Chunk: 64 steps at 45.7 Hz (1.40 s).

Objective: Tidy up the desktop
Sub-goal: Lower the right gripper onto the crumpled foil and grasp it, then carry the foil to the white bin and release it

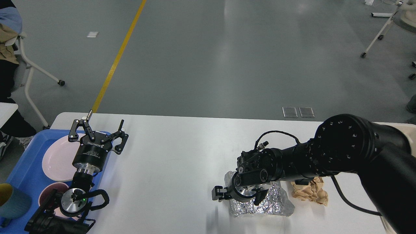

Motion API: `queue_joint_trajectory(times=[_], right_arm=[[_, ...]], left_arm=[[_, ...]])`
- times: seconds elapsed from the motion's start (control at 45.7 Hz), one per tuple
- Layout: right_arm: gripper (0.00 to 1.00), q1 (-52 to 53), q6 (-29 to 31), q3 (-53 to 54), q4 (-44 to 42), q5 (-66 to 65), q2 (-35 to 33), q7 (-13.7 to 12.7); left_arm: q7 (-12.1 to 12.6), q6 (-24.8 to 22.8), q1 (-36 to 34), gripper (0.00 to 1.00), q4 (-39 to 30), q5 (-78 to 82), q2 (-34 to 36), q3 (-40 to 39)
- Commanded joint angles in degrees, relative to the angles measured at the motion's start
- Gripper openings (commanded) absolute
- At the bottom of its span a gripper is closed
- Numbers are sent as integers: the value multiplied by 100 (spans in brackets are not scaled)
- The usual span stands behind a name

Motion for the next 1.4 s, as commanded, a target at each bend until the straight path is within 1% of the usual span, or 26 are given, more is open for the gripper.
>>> queue_joint_trajectory(times=[0.0,0.044,0.263,0.285,0.372,0.438,0.482,0.525,0.547,0.569,0.832,0.985,1.094,1.27,1.379], right_arm=[[67,-134,-14,7,-71,-42,-14,0],[64,-178,-14,7,-97,-103,-14,0],[62,-425,-32,15,-369,-218,-22,9],[54,-425,-32,15,-370,-218,-14,9],[36,-425,-23,24,-370,-200,-14,9],[19,-425,-14,24,-361,-191,-14,9],[12,-425,-14,24,-334,-183,-14,9],[8,-425,-14,33,-334,-174,-14,26],[3,-425,-14,33,-326,-174,-14,35],[0,-425,-14,33,-317,-174,-14,26],[0,-205,64,94,-185,-25,30,26],[0,409,363,112,122,739,39,61],[0,1068,907,112,254,1372,-5,79],[0,2027,2155,121,448,1856,-92,79],[0,2720,2595,121,763,2190,-391,79]], left_arm=[[0,0,0,96,0,0,0,0],[0,0,0,96,0,0,0,0],[0,0,0,96,0,0,0,0],[0,0,0,96,0,0,0,0],[0,0,0,96,0,0,0,0],[0,0,0,96,0,0,0,0],[0,0,0,96,0,0,0,0],[0,0,0,96,0,0,0,0],[0,0,0,96,0,0,0,0],[0,0,0,96,0,0,0,0],[0,0,0,96,0,0,0,0],[0,0,0,96,0,0,0,0],[0,0,0,96,0,0,0,0],[0,0,0,96,0,0,0,0],[0,0,0,96,0,0,0,9]])
